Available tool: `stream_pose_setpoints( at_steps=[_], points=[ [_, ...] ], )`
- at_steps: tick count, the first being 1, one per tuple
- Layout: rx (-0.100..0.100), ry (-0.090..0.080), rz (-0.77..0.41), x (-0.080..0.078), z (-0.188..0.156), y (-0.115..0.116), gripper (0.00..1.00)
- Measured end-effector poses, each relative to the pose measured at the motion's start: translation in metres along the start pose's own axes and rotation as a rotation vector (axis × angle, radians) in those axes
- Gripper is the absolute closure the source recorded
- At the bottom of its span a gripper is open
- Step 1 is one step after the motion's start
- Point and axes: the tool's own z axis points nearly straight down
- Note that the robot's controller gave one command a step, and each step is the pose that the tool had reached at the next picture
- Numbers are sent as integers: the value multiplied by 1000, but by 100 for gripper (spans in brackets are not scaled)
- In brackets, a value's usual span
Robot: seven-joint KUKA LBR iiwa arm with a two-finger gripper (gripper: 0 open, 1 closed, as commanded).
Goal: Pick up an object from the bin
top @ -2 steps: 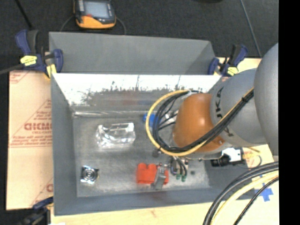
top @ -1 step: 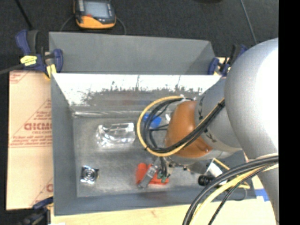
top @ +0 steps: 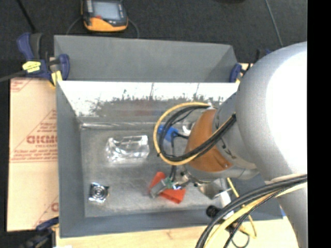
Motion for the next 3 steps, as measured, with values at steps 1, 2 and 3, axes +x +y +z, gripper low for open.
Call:
stream_pose_setpoints(
  at_steps=[1,2,3],
  points=[
    [1,0,-4,0,0,0,100],
    [-2,-2,-13,-2,-15,0,100],
    [-4,-3,-21,-3,-22,0,100]
  ],
)
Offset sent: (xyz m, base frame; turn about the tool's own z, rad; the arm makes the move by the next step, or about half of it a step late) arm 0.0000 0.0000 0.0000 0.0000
